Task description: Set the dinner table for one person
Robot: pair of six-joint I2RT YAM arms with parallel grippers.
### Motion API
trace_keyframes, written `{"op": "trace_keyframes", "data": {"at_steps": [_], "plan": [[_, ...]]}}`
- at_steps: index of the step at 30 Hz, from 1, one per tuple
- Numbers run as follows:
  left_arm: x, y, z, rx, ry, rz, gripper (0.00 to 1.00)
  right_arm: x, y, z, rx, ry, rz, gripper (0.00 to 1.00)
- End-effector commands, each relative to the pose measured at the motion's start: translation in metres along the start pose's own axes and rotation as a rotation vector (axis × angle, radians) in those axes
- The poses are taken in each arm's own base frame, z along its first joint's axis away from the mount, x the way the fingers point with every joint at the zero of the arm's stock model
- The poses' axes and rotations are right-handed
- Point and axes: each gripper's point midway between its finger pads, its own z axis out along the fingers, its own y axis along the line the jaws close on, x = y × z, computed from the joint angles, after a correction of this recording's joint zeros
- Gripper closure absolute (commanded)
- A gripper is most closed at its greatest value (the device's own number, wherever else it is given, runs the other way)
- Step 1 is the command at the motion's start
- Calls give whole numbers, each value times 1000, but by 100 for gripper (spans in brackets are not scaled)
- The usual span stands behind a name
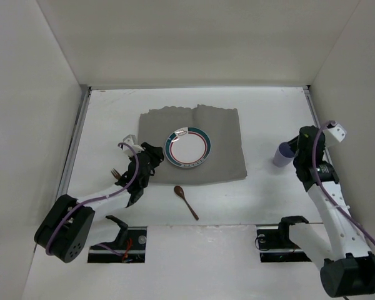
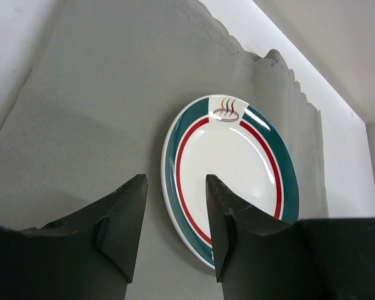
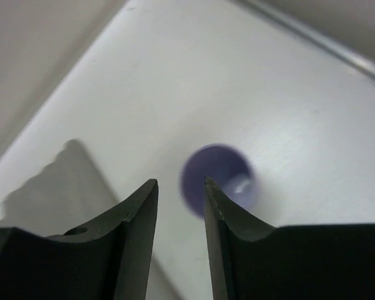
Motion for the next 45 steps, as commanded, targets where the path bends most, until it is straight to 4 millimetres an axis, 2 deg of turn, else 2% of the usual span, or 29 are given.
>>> {"op": "trace_keyframes", "data": {"at_steps": [1, 4, 9, 15, 16, 18, 20, 21, 22, 23, 24, 27, 30, 33, 37, 41, 45], "plan": [[-8, -10, 1, 27, -37, -8, 60, -13, -43, 6, 183, -56, -98, 56], [-4, -10, 3, 24, -26, -8, 60, 2, -50, 16, 224, -17, -126, 55], [-9, -14, -1, 39, -35, -14, 60, 40, -63, 44, 281, 70, -163, 58], [-4, -12, 2, 33, -22, -14, 60, 64, -69, 61, 252, 140, -124, 61], [-4, -12, 2, 31, -20, -12, 60, 68, -70, 62, 250, 151, -124, 63], [-3, -10, 3, 26, -19, -13, 60, 72, -72, 66, 255, 169, -120, 74], [-2, -11, 3, 28, -17, -13, 60, 69, -69, 68, 245, 154, -114, 86], [-4, -12, 2, 32, -21, -16, 60, 64, -66, 66, 240, 132, -105, 89], [-5, -11, 2, 30, -27, -15, 60, 51, -40, 58, 173, 99, -111, 92], [-5, -11, 2, 30, -27, -15, 60, 51, -40, 58, 173, 98, -111, 92], [-4, -11, 3, 27, -24, -14, 60, 46, -27, 55, 144, 93, -124, 92], [0, -11, 5, 28, -9, -9, 60, 45, 24, 49, 29, 106, -163, 91], [-2, -10, 6, 22, -14, -3, 60, 62, 86, 47, -114, 144, -205, 91], [-1, -8, 6, 18, -10, -3, 60, 81, 144, 57, -203, 194, -249, 91], [-1, -11, 4, 25, -12, 1, 60, 98, 200, 76, -260, 223, -353, 92], [0, -7, 6, 14, -6, 2, 60, 110, 230, 91, -268, 247, -432, 91], [-3, -6, 7, 10, -15, 7, 59, 125, 239, 105, -259, 271, -489, 91]]}}
